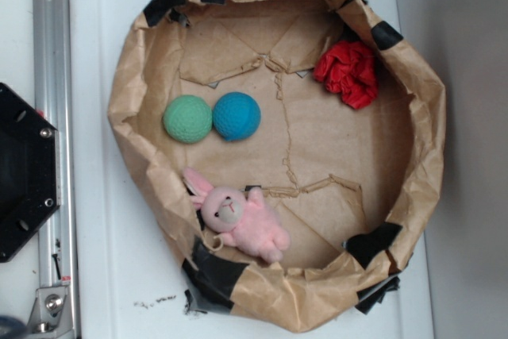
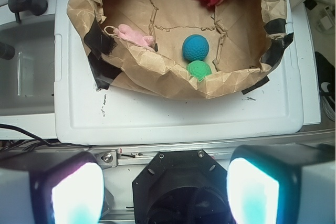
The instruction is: Grab the blue ball.
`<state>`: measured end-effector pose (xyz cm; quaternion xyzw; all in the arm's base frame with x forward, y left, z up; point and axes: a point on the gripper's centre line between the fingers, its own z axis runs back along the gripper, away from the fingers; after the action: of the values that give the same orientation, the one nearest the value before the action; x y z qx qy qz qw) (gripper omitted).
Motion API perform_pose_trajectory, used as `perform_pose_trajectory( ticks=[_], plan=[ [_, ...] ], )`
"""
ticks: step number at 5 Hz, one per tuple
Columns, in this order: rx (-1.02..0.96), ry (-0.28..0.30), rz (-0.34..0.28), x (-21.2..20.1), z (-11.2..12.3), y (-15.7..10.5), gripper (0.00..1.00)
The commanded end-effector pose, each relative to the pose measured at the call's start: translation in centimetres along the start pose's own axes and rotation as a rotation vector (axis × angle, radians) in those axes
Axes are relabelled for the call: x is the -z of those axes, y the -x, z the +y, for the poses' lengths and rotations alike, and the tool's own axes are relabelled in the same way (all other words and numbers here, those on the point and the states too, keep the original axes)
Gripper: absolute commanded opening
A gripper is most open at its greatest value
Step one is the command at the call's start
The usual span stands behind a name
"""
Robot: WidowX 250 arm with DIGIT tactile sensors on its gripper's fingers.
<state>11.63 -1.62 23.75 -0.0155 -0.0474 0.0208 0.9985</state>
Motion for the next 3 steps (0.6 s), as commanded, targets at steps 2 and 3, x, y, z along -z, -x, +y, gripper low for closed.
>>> perform_pose_trajectory(
  ticks=[2, 3],
  plan=[
    [-0.16, -0.031, -0.075, 2.3, 2.7, -3.1, 1.0],
    [-0.137, -0.083, -0.094, 4.4, 3.9, -6.8, 1.0]
  ],
)
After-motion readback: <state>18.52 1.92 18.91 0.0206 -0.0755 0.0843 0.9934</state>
